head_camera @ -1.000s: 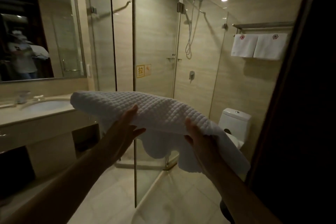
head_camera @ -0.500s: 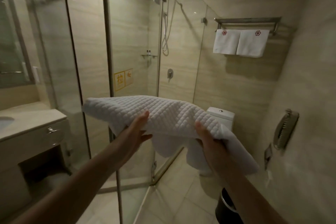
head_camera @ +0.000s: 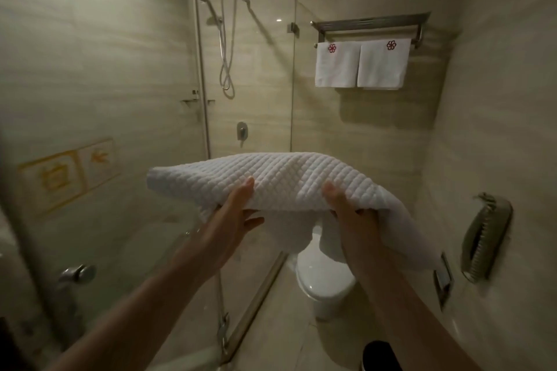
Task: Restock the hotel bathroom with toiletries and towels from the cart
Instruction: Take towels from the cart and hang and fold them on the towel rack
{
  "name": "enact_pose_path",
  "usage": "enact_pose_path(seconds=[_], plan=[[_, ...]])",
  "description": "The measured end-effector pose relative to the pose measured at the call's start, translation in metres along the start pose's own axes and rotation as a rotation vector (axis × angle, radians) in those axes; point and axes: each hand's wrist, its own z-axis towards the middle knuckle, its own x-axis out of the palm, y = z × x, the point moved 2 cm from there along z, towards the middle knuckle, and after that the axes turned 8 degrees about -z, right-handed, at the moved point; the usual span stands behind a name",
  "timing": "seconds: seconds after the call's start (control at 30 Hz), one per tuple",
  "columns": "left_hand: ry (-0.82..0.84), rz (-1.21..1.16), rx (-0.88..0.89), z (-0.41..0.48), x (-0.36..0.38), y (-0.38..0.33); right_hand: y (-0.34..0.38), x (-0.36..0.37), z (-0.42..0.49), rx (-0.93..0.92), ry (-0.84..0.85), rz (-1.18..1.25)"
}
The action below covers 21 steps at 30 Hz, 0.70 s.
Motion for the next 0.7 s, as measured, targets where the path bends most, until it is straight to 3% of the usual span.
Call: enact_pose_path(seconds=[0.5, 0.7], plan=[[0.041, 0.091, -0.098, 0.287, 0.011, 0.075, -0.074, -0.049, 0.246, -0.157, -0.034, -0.246], [0.116, 0.128, -0.114, 0.407, 0.01, 0.101, -0.109, -0.054, 0.355, -0.098, 0.092, -0.198]])
